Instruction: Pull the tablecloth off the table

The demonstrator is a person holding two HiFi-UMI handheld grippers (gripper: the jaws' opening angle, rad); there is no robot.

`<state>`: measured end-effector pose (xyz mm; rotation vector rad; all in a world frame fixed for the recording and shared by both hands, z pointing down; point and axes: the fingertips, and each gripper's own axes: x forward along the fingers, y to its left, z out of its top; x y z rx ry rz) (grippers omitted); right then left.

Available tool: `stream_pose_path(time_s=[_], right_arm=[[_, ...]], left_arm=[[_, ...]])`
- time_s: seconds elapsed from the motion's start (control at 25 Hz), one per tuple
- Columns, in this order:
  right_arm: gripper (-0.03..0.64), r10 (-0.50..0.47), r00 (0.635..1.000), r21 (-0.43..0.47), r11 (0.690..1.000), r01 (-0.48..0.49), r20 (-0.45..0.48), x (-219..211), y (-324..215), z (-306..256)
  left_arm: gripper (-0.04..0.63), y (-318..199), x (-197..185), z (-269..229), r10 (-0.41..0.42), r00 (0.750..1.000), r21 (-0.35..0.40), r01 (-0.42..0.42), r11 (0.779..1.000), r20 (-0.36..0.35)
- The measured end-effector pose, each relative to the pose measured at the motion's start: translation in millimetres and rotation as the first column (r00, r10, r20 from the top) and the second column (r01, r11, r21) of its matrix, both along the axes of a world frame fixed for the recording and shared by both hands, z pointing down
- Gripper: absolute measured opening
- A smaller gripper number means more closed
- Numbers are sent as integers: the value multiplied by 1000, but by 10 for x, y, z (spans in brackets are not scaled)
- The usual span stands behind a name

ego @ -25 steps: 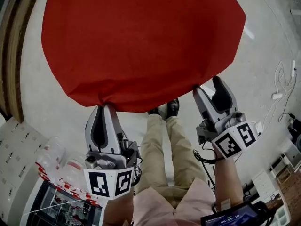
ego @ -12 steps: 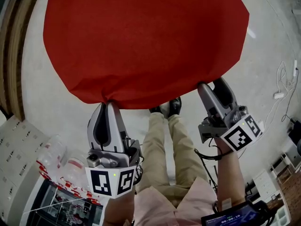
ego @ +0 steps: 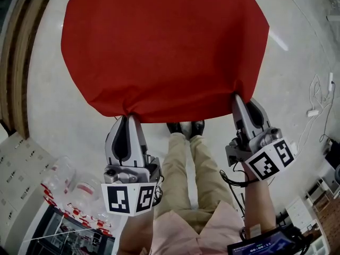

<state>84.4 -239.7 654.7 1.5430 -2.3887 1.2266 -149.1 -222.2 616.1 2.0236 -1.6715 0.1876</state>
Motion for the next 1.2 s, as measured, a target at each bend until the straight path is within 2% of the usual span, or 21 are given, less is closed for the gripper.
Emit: stream_pose_path(time_s=[0.2, 0.52, 0.96, 1.2], right_arm=[[31, -12, 1000, 26, 1000, 13, -1, -35, -31, -167], [26, -16, 1000, 75, 997, 14, 22, -131, -154, -504], [26, -16, 1000, 159, 987, 12, 23, -295, -395, -1205], [26, -22, 1000, 214, 977, 19, 12, -415, -477, -1646]], left_arm=[[37, -7, -38, -47, -21, 1000, -6, 21, 1000, -4], [37, -106, -142, -278, -43, 999, 43, 42, 998, 16], [37, -289, -315, -853, -55, 998, 116, 53, 992, 11], [37, -329, -427, -1254, -65, 997, 169, 59, 984, 31]])
